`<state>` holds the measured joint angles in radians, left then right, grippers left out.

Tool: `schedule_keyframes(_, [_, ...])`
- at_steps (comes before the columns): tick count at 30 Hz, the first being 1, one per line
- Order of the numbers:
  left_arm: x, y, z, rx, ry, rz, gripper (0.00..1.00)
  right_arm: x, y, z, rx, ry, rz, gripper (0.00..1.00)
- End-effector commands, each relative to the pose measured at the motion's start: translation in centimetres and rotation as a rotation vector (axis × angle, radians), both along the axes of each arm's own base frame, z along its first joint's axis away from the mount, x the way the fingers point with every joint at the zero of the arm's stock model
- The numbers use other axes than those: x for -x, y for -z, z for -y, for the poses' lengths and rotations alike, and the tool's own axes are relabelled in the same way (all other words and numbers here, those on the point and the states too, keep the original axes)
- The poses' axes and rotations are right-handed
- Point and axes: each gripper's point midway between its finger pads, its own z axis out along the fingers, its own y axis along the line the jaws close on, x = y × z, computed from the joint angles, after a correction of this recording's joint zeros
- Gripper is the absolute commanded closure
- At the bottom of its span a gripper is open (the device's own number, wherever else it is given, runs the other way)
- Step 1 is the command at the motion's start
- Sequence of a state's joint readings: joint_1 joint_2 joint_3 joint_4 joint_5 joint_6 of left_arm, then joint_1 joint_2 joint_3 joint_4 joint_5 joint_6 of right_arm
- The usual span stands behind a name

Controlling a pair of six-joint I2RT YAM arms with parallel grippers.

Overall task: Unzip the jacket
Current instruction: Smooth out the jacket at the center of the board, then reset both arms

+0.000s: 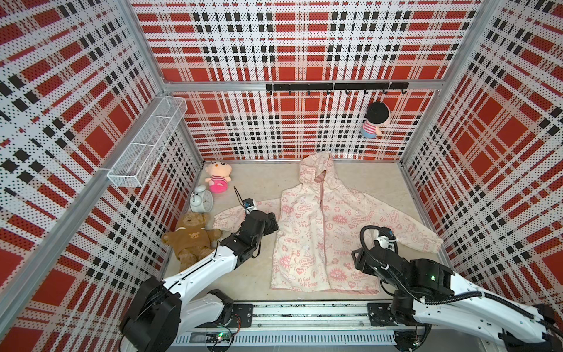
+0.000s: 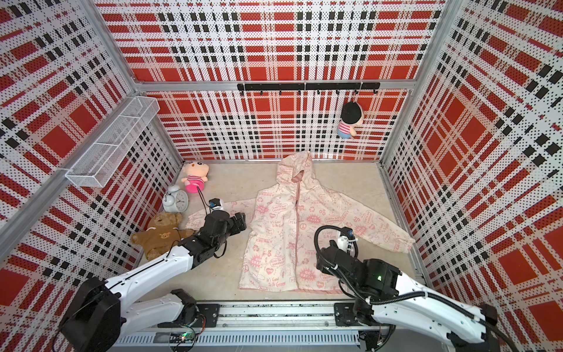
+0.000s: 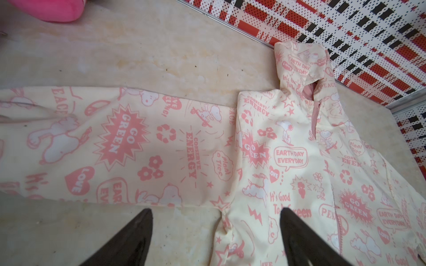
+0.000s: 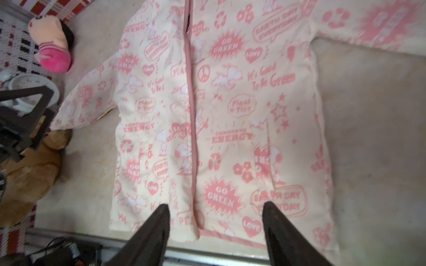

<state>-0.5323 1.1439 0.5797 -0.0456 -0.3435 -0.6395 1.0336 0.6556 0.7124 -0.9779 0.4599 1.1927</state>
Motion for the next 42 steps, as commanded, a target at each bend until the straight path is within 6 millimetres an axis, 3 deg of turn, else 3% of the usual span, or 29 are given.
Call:
schedule_keyframes(1, [-1.4,-2.9,-1.4,-0.035,-0.008,0.092,0.10,-3.6,-1.4,1.3,0.154,-0.065,0.137,0.25])
schedule_keyframes(4, [-2.3,-5.6,-3.1,-0.038,-0.030,0.200,0.07,-8.1,-0.7,1.5,0.138,-0.103,0.139,0.21])
schedule_keyframes(5, [-2.4,-6.6,-3.9,-0.030,-0.057,0.240,0.01,-9.5,-0.6,2.1,0.117,-0.085,0.134,0.20])
schedule_keyframes(6, [-2.6,-7.8,-5.1,-0.010,-0.092,0.289,0.02,-11.2,-0.9,3.4,0.111,-0.047,0.133,0.14])
schedule_keyframes(8, [-2.7,-10.0,-7.4,0.017,-0.177,0.405,0.02,-14.3,-3.2,5.0,0.103,0.007,0.195,0.00])
schedule_keyframes(12, [-1.1,-14.2,-11.4,-0.008,-0.317,0.714,0.02,-19.2,-7.7,8.6,0.320,0.124,0.424,0.00])
schedule_keyframes(14, [-0.2,-15.4,-13.8,-0.062,-0.399,0.831,0.02,-20.5,-8.7,9.6,0.414,0.133,0.532,0.00])
schedule_keyframes(16, [-0.3,-15.3,-15.9,-0.092,-0.481,0.857,0.02,-21.2,-9.1,10.5,0.465,0.140,0.639,0.00])
schedule_keyframes(17, [-0.6,-14.9,-17.0,-0.100,-0.510,0.849,0.02,-21.3,-8.8,11.9,0.479,0.198,0.672,0.00])
schedule_keyframes(20, [-0.8,-12.7,-20.1,-0.055,-0.593,0.825,0.02,-20.6,-6.7,14.9,0.462,0.319,0.756,0.00])
schedule_keyframes(25, [1.5,-9.5,-22.6,-0.097,-0.681,0.791,0.02,-20.3,-2.0,14.6,0.504,0.271,0.823,0.00])
schedule_keyframes(27, [1.3,-8.9,-22.7,-0.192,-0.674,0.738,0.02,-21.0,0.5,14.6,0.503,0.244,0.723,0.00])
schedule_keyframes(30, [1.7,-7.6,-23.1,-0.233,-0.714,0.692,0.02,-20.5,2.6,14.5,0.497,0.253,0.774,0.00])
schedule_keyframes(31, [2.0,-7.3,-23.1,-0.242,-0.719,0.691,0.02,-20.3,2.0,14.3,0.514,0.252,0.840,0.00])
schedule_keyframes(34, [2.5,-7.1,-22.6,-0.251,-0.717,0.720,0.02,-21.1,2.9,13.4,0.501,0.182,0.763,0.00])
schedule_keyframes(38, [2.2,-7.5,-19.5,-0.343,-0.592,0.733,0.02,-21.5,3.2,12.8,0.497,0.144,0.756,0.00])
schedule_keyframes(39, [2.3,-7.3,-19.1,-0.365,-0.581,0.722,0.02,-21.8,3.1,13.0,0.504,0.155,0.758,0.00])
schedule_keyframes(41, [2.3,-4.8,-19.5,-0.378,-0.621,0.624,0.02,-22.6,3.8,13.4,0.506,0.169,0.693,0.00])
schedule_keyframes(42, [2.5,-5.1,-19.6,-0.380,-0.640,0.646,0.02,-22.7,3.6,13.5,0.501,0.171,0.702,0.00])
